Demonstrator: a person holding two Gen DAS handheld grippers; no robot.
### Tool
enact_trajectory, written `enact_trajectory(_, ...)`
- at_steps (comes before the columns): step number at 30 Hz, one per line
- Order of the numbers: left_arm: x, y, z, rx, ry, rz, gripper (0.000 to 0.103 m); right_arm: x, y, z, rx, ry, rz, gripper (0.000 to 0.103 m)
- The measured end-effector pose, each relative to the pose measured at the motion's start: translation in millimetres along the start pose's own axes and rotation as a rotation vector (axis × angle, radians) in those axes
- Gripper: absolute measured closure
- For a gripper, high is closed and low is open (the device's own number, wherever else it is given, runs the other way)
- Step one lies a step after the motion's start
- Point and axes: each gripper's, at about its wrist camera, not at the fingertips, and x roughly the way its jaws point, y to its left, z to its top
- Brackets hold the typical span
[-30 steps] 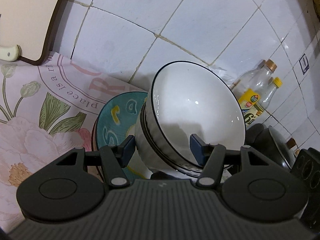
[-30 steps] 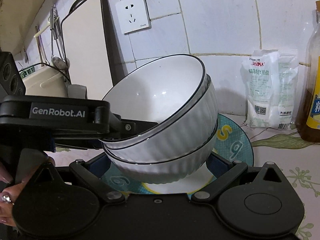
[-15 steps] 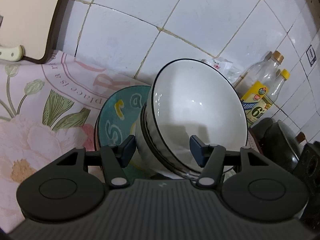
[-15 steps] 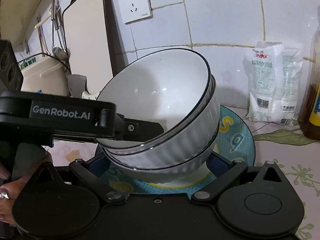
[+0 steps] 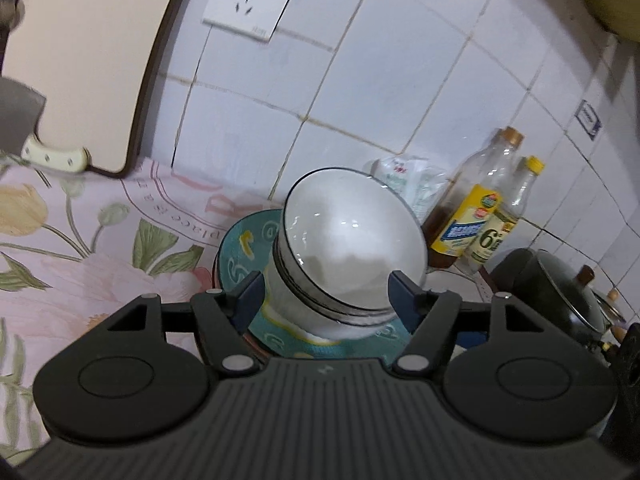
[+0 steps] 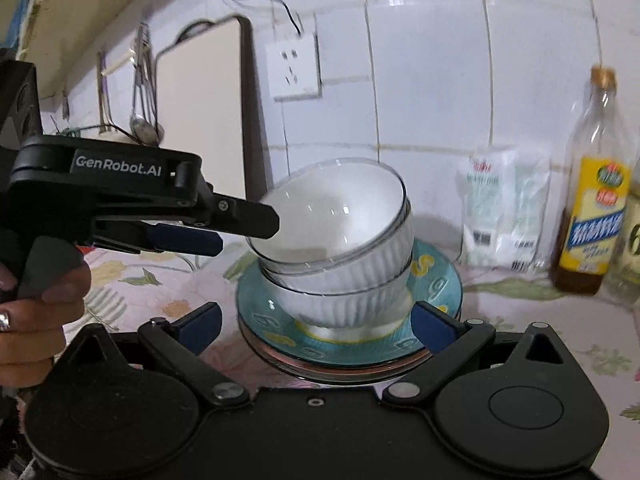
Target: Organize plates and bowls
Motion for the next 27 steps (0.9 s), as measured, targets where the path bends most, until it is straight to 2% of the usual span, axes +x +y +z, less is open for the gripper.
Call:
enact_trajectory(5,-37,-10,-11,0.035,-0.055,0.005,0.035,-29,12,-4,0.045,-0.032,-0.013,0.001)
enact_trajectory(11,-80,-13,-29,0.070,-0.080,0.003,0.034,-61,27,-18,0.080,-0.039,-0.030,0.001)
enact_trajectory(17,-112,-20,-47,0.171,-0.038,0.100,0.034,-91,49,-26,0.049,-0.050,-0.089,0.001)
enact_trajectory(21,-131,-19,-55,0.163,-0.026,0.084,0.034,-108,58,-30,0.064,-0.045,-0.136,0.001)
enact_trajectory(27,-158,-16,-68,0.135,-0.037,0.056,0.033,-144,63,-31,0.132,-0.083,-0.144,0.001)
